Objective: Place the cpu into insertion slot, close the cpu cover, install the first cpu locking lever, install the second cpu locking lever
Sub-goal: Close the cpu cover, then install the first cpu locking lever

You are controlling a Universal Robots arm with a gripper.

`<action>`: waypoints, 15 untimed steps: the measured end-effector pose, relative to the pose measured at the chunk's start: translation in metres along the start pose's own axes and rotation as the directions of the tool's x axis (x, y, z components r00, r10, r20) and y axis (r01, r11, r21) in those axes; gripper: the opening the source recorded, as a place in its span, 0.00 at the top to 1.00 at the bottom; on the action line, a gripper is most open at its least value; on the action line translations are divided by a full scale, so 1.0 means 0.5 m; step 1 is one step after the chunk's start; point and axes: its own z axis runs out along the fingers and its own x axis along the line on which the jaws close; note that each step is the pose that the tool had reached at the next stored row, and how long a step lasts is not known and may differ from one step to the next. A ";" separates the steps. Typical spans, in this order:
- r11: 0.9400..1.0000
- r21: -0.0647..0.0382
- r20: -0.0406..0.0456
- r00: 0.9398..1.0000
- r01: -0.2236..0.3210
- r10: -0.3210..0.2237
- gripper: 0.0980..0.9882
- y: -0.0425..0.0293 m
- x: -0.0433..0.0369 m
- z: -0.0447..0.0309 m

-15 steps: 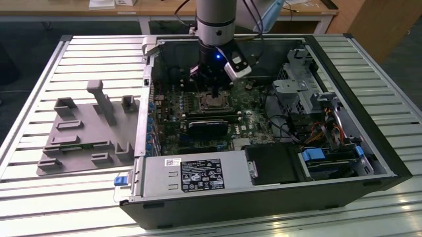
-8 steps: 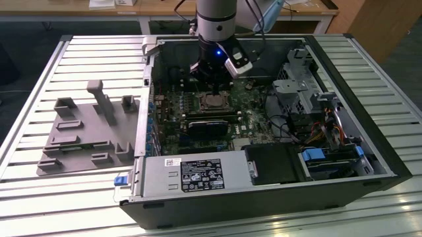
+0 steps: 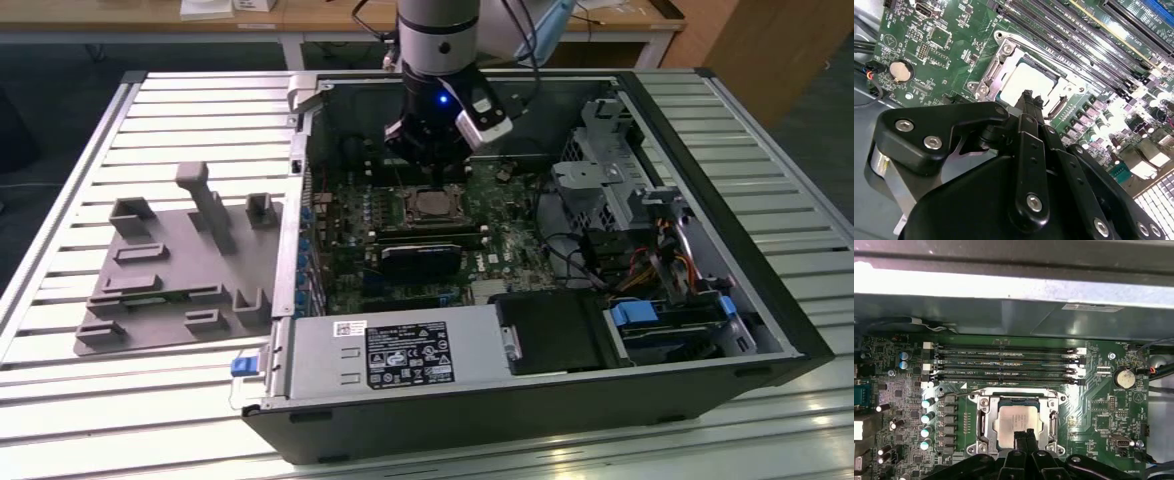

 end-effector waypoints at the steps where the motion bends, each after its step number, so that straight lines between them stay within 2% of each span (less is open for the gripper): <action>1: 1.000 0.000 0.000 1.000 0.000 0.000 1.00 0.000 0.000 -0.002; 8: 1.000 0.000 0.003 1.000 0.000 0.000 1.00 0.001 -0.001 -0.019; 15: 1.000 0.000 0.003 1.000 0.000 0.000 1.00 0.001 -0.001 -0.021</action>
